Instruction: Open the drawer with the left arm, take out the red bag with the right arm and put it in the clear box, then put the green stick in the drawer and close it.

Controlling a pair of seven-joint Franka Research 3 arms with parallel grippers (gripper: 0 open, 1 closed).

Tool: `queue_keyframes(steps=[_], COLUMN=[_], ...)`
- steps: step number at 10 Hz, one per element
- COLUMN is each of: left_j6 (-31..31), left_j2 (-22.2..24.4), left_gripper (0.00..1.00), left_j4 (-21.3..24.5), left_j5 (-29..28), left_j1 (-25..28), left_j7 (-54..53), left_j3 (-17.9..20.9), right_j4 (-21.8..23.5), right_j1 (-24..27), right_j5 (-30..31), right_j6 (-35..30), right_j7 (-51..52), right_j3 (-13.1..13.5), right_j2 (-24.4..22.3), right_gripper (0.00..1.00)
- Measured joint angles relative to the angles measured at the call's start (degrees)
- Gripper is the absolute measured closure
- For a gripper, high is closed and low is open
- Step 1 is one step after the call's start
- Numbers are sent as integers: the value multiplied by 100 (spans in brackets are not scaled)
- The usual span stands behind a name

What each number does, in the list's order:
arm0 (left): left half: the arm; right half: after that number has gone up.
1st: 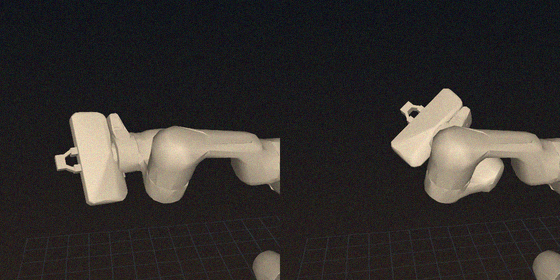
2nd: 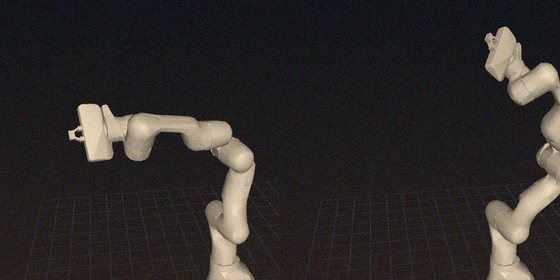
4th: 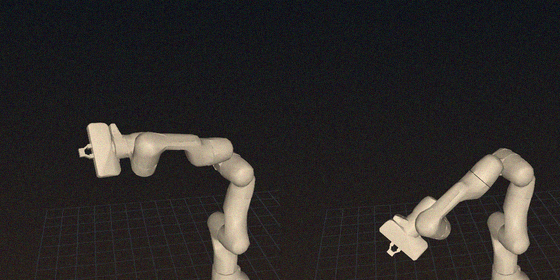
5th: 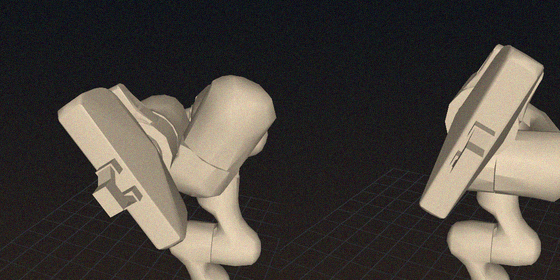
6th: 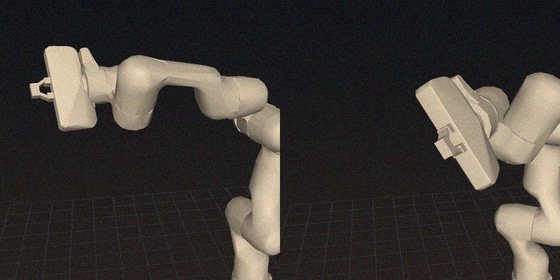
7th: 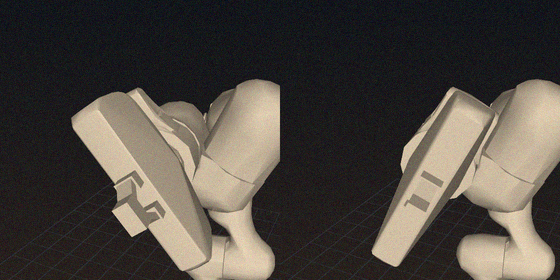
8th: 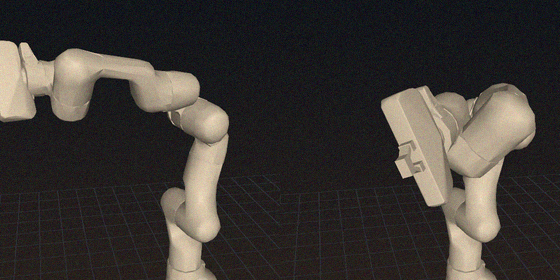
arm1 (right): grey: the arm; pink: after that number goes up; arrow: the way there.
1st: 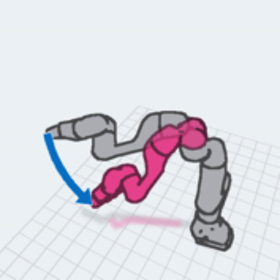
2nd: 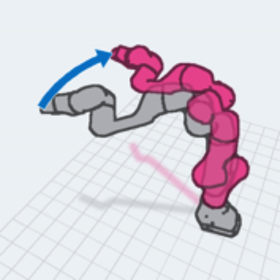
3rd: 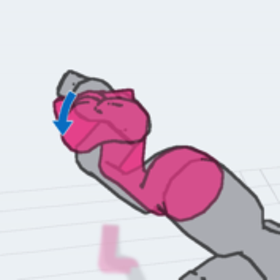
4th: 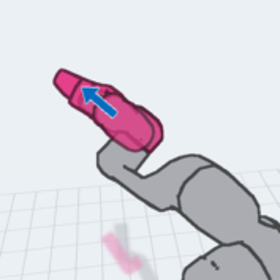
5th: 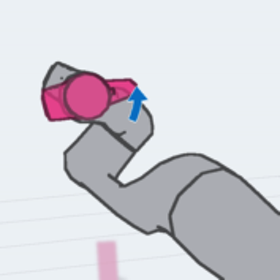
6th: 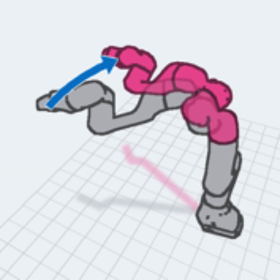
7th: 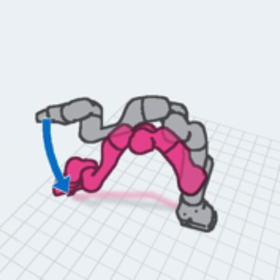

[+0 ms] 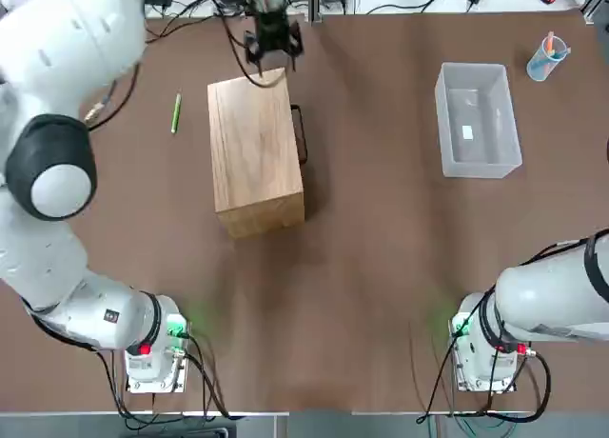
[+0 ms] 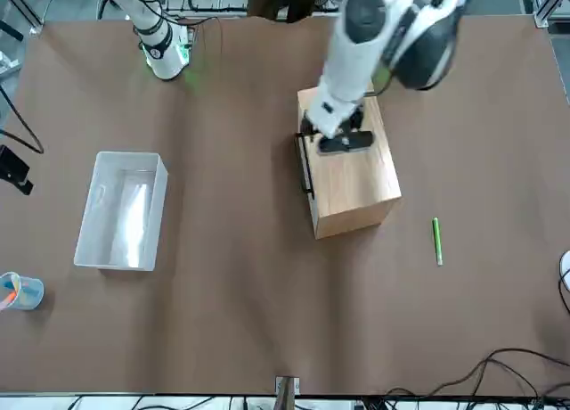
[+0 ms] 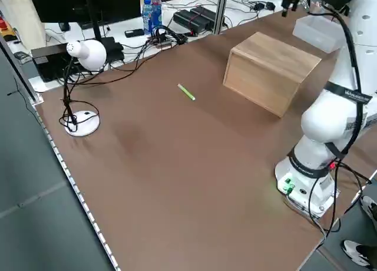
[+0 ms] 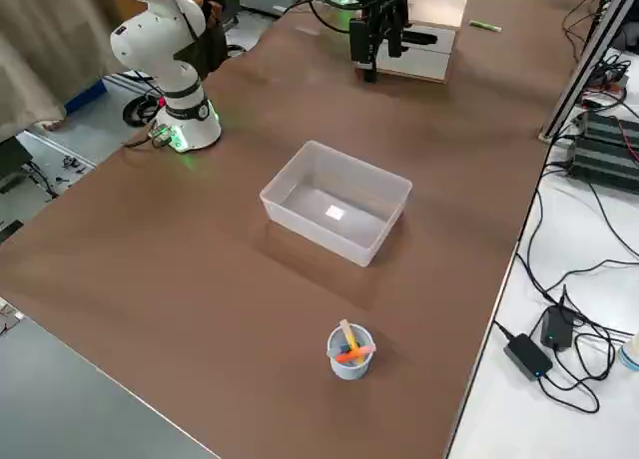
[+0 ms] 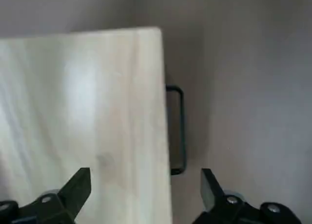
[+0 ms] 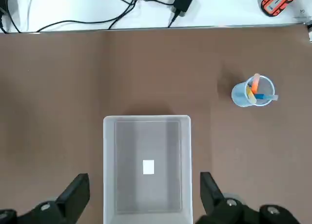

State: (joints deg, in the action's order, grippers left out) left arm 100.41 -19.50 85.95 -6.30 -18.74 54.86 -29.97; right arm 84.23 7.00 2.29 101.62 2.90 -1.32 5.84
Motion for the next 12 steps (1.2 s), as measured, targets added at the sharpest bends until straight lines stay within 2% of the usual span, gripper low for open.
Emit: queue_keyframes(steps=[2, 3, 5, 7, 9, 12], left_j6=[80, 105, 189, 484, 590, 603], left_j2=[-555, -803, -1222, -1436, -1563, -1874], left_gripper=[1, 1, 1, 1, 1, 1], left_j4=[-50, -128, -453, -664, -679, -677], left_j5=[-666, -792, -903, -1041, -1104, -1499], left_j1=[-623, -779, -884, -963, -995, -1055], left_j7=[761, 908, 969, 1152, 1178, 1502], left_j3=[3, 6, 19, 23, 38, 41], right_j4=[-3, -6, -8, -9, -12, -13], right_j1=[3, 4, 3, 3, 4, 6], right_j5=[0, 0, 2, 3, 3, 3], right_j6=[0, 0, -1, -2, -15, -80], right_j7=[0, 0, 0, 0, 0, 1], right_j3=[5, 8, 5, 8, 13, 24], right_j2=[0, 1, 1, 1, 1, 1], right_gripper=[0, 0, 0, 0, 0, 0])
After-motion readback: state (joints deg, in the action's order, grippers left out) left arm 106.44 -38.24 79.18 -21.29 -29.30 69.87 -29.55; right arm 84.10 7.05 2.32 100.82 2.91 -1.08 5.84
